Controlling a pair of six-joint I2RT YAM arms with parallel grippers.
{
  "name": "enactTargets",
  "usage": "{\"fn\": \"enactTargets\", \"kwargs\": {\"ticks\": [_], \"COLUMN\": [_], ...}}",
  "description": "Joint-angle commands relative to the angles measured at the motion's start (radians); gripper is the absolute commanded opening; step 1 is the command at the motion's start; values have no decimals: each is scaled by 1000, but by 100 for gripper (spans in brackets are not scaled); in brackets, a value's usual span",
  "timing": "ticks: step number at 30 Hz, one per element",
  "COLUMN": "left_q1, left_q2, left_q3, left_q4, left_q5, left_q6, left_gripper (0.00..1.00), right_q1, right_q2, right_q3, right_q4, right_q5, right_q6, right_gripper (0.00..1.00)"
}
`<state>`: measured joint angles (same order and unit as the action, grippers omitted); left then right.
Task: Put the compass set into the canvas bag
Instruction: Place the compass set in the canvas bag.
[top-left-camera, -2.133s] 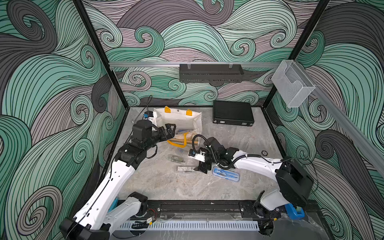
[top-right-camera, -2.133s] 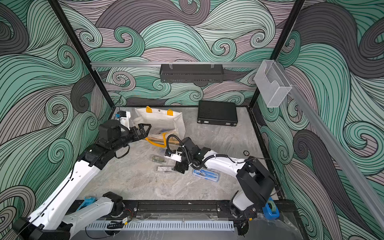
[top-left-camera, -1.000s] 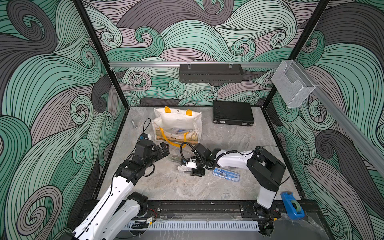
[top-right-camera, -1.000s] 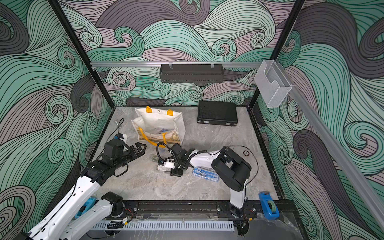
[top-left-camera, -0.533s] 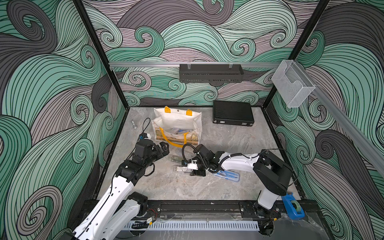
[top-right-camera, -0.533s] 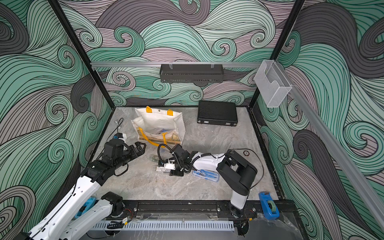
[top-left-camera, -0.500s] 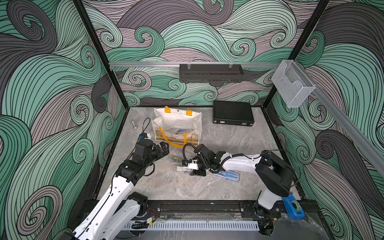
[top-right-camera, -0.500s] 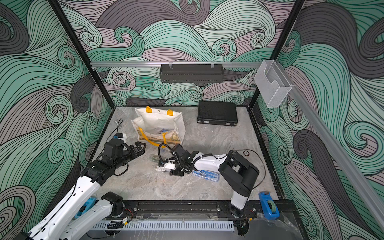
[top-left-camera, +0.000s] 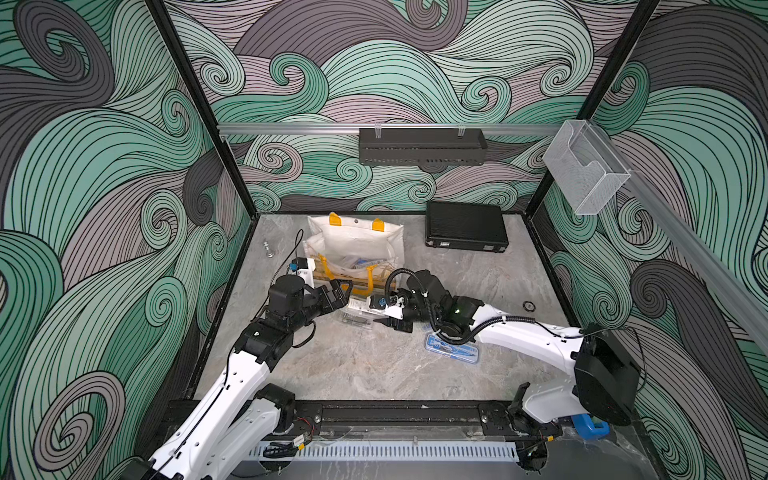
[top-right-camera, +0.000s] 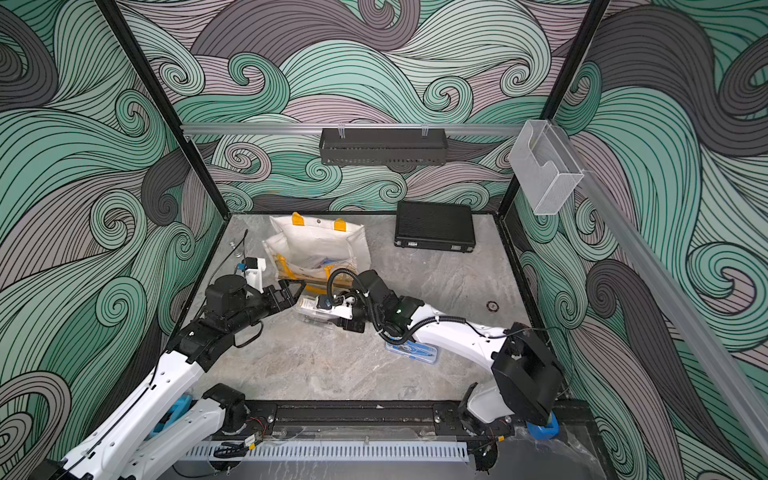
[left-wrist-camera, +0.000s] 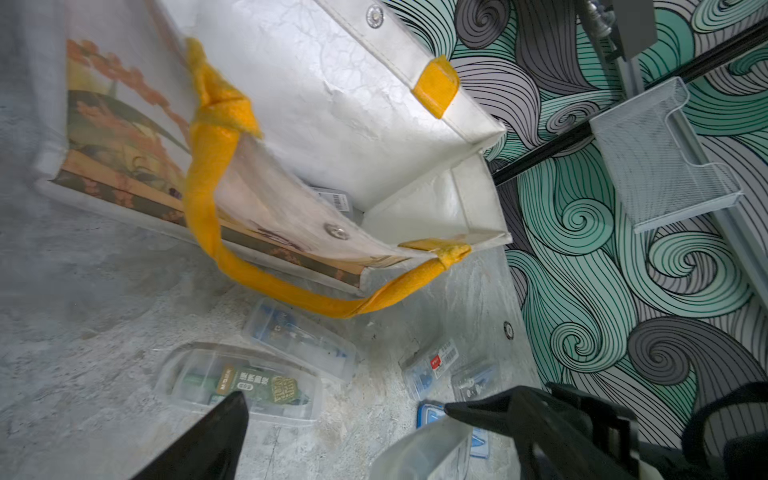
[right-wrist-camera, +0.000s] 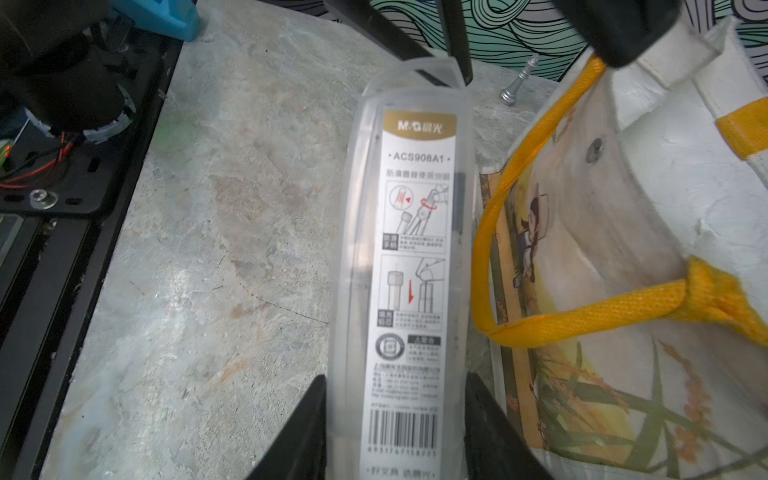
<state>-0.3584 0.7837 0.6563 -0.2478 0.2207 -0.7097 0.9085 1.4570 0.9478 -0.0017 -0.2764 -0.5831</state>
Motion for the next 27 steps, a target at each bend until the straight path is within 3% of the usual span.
{"fn": "enactTargets", "kwargs": {"ticks": [1,7,11,15,27], "left_q1": [-4,-4,-4,-4,-4], "left_q2": [30,109,140,147,147], "left_q3": [25,54,77,86,92], "left_q4": [78,150,169,190,227], "left_q5": [68,178,216,233,238], "left_q6": [-10,-49,-52,-55,-64], "left_gripper": [97,86,67,51,25], "right_q1": [-23,-51,-59,-60,-74], "right_q2": [-31,-40,-45,-56,-63], "right_q3": [34,56,57,49,52], "right_q4": [42,97,126,157,190], "right_q5": [-6,-32,-57,-84,-134], "right_q6": [54,118,132,147,191], "right_gripper": [36,36,36,37,39]}}
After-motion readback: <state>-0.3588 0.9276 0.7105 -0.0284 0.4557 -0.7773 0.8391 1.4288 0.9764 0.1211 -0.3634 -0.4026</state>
